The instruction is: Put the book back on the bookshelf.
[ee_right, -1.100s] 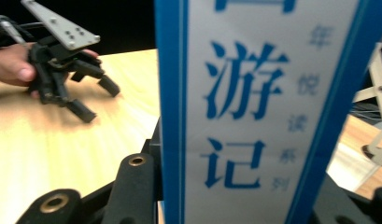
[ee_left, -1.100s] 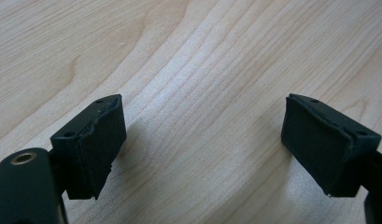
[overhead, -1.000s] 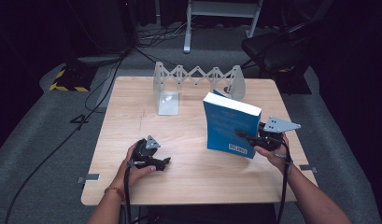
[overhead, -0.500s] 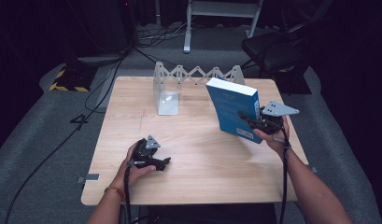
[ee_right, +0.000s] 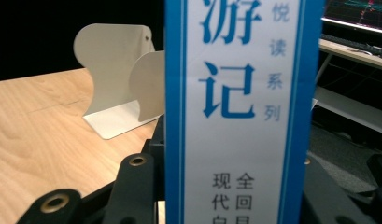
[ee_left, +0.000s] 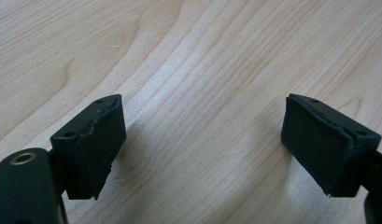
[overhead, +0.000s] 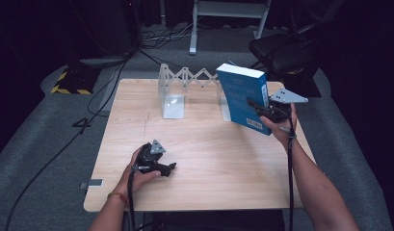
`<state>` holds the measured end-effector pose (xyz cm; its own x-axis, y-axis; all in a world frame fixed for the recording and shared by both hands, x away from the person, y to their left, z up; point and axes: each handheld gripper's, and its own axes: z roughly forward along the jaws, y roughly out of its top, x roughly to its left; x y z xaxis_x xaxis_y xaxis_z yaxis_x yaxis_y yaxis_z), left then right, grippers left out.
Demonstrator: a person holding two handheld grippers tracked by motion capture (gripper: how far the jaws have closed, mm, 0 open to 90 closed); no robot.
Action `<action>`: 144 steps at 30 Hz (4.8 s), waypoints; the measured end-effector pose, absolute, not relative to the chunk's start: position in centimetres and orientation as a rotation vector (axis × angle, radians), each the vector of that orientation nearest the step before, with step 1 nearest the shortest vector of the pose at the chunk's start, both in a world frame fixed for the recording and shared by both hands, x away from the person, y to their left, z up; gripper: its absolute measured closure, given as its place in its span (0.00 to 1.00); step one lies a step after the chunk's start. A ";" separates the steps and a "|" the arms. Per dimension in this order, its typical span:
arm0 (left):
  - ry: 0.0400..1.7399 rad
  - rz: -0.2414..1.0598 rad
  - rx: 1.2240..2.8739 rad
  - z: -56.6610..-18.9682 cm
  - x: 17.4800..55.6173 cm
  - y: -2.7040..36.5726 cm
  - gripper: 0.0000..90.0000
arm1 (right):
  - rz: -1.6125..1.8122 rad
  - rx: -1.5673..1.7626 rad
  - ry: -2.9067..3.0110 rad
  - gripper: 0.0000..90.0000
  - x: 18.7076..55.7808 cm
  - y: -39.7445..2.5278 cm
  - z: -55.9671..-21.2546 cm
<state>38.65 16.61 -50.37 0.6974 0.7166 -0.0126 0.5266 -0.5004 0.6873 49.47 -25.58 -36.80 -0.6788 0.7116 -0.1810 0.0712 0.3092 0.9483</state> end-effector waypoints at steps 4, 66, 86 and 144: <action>0.947 0.352 2.221 -50.4 38.5 16.6 0.16 | 1.394 0.723 1.955 0.69 50.5 -25.1 -36.9; 0.904 0.349 2.234 -50.4 38.0 16.4 0.17 | 1.366 0.926 1.832 0.66 50.1 -26.1 -43.2; 0.910 0.342 2.232 -50.4 38.0 16.3 0.17 | 1.342 0.929 1.919 0.69 47.9 -27.5 -45.9; 0.907 0.346 2.230 -50.4 38.1 16.2 0.17 | 1.276 1.064 1.938 0.61 50.8 -25.9 -44.8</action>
<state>38.05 16.22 -50.41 0.7201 0.6937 -0.0139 0.5085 -0.5140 0.6908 50.82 -25.91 -44.78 -0.5133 0.8573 -0.0403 0.3019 0.2244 0.9265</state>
